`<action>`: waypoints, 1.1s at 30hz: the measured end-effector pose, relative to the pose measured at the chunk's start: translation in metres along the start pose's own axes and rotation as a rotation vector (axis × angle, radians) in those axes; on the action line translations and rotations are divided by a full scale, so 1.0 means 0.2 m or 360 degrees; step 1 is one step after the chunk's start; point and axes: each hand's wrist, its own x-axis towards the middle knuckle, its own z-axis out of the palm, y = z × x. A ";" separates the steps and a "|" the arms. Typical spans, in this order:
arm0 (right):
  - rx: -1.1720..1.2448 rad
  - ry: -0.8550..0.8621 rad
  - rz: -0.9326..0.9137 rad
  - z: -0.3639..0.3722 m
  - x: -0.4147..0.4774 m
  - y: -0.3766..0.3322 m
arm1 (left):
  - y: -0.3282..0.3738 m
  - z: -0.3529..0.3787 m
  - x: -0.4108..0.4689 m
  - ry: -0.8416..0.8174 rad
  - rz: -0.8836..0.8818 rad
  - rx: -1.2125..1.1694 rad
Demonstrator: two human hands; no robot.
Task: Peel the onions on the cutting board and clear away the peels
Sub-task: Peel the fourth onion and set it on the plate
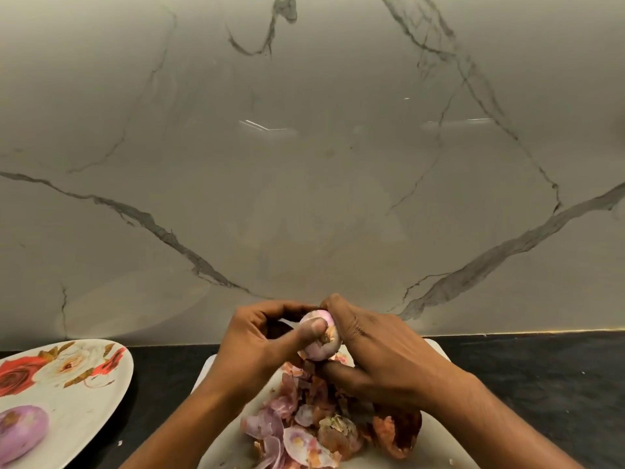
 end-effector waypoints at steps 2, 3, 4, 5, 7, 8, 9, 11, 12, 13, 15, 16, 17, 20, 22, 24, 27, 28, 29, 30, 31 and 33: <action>0.0019 0.0005 -0.0009 -0.01 -0.01 0.00 | 0.01 0.03 0.00 -0.0011 -0.0005 0.0012; 0.0023 0.0003 -0.0013 -0.01 -0.01 0.00 | 0.01 0.03 0.00 0.0011 -0.0037 -0.0029; 0.0021 -0.0011 -0.0021 -0.01 -0.01 0.00 | 0.02 0.03 0.00 0.0057 -0.0088 -0.0080; 0.0020 -0.0029 -0.0028 0.00 -0.01 0.00 | 0.03 0.03 0.00 0.0104 -0.0134 -0.0114; 0.0025 -0.0046 -0.0038 0.01 -0.01 -0.01 | 0.03 0.03 0.00 0.0155 -0.0174 -0.0071; 0.0035 -0.0041 -0.0041 0.01 -0.01 -0.01 | 0.03 0.03 -0.01 0.0169 -0.0184 -0.0030; 0.0052 -0.0035 -0.0040 0.01 -0.01 -0.02 | 0.03 0.03 -0.01 0.0192 -0.0194 -0.0002; 0.0093 -0.0013 -0.0031 0.00 -0.01 -0.02 | 0.02 0.02 -0.02 0.0271 -0.0222 0.0003; 0.0102 -0.0003 -0.0023 -0.01 -0.02 -0.02 | 0.02 0.01 -0.02 0.0313 -0.0224 0.0003; 0.0104 0.0000 -0.0014 -0.02 -0.02 -0.02 | 0.02 0.00 -0.03 0.0346 -0.0204 0.0017; 0.0103 -0.0016 0.0006 -0.03 -0.02 -0.02 | 0.01 -0.03 -0.06 0.0368 -0.0098 0.0070; 0.0099 -0.0026 0.0009 -0.03 -0.03 -0.02 | 0.01 -0.04 -0.07 0.0343 -0.0005 0.0109; 0.0089 -0.0033 0.0006 -0.03 -0.03 -0.02 | 0.01 -0.05 -0.09 0.0282 0.0114 0.0170; 0.0116 -0.0002 -0.0002 -0.03 -0.02 -0.02 | 0.04 -0.07 -0.14 -0.0125 0.0437 0.0462; 0.0171 0.0029 0.0011 -0.03 -0.02 -0.03 | 0.05 -0.07 -0.16 -0.0327 0.0510 0.0659; 0.0213 0.0022 0.0047 -0.02 -0.02 -0.03 | 0.05 -0.08 -0.16 -0.0310 0.0532 0.0834; 0.0284 -0.0013 0.0110 -0.02 -0.02 -0.02 | 0.06 -0.11 -0.14 -0.0155 0.0425 0.1125; 0.0320 -0.0021 0.0124 -0.02 -0.01 -0.02 | 0.07 -0.12 -0.13 -0.0125 0.0352 0.1154; 0.0356 -0.0023 0.0134 -0.02 -0.01 -0.02 | 0.07 -0.13 -0.14 -0.0120 0.0301 0.1104; 0.0387 -0.0024 0.0144 -0.02 -0.01 -0.02 | 0.06 -0.12 -0.15 -0.0137 0.0282 0.1015; 0.0416 -0.0026 0.0152 -0.03 0.00 -0.02 | 0.06 -0.11 -0.17 -0.0166 0.0277 0.0931; 0.0470 -0.0040 0.0165 -0.03 0.00 -0.03 | 0.06 -0.09 -0.20 -0.0204 0.0254 0.0767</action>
